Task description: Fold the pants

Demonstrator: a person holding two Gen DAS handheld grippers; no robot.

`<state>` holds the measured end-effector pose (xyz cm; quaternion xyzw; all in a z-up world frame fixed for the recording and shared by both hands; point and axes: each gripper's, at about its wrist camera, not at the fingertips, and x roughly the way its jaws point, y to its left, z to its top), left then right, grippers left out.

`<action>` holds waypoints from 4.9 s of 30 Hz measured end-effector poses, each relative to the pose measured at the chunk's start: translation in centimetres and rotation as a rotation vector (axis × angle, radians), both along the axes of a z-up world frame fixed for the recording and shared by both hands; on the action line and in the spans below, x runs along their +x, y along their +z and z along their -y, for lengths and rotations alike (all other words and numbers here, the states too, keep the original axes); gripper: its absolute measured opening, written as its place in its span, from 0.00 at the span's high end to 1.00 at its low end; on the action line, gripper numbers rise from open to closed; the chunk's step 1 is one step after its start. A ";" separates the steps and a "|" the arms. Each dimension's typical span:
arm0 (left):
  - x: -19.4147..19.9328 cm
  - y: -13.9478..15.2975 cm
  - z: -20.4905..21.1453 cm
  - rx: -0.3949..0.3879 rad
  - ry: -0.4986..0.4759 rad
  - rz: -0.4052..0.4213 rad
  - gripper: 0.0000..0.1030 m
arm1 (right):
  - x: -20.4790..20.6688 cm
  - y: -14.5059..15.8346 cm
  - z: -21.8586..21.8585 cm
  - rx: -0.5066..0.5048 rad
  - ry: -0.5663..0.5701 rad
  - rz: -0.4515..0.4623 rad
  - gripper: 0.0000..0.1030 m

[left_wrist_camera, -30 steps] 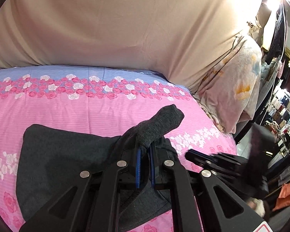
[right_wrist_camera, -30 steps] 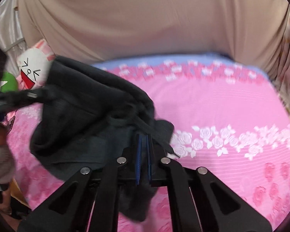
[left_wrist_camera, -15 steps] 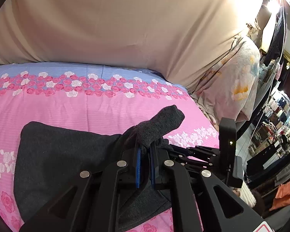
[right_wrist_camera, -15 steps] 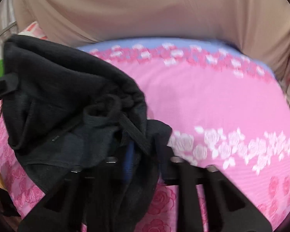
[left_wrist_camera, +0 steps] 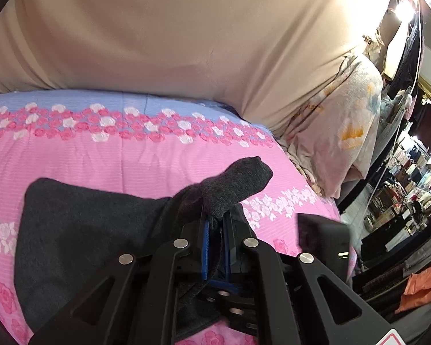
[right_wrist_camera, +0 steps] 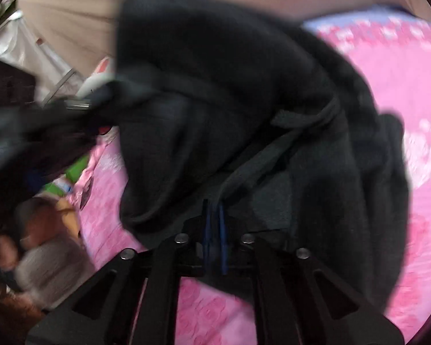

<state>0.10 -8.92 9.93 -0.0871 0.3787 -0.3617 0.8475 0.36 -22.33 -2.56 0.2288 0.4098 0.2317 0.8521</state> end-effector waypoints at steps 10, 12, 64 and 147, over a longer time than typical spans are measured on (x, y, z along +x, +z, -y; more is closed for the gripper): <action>-2.3 -7.4 5.8 0.090 -0.159 -0.192 0.80 | -14.0 1.4 8.2 -0.187 -0.385 0.124 0.39; -3.1 -8.0 6.0 0.095 -0.139 -0.180 0.78 | -14.8 1.4 8.8 -0.177 -0.411 0.129 0.39; -2.6 -8.4 -17.4 -0.048 0.399 -0.250 0.26 | -14.5 3.2 -11.3 -0.380 0.341 0.237 1.00; -6.1 -7.1 -13.4 0.336 0.396 -0.164 0.46 | -11.3 0.4 2.7 -0.184 -0.365 0.035 0.25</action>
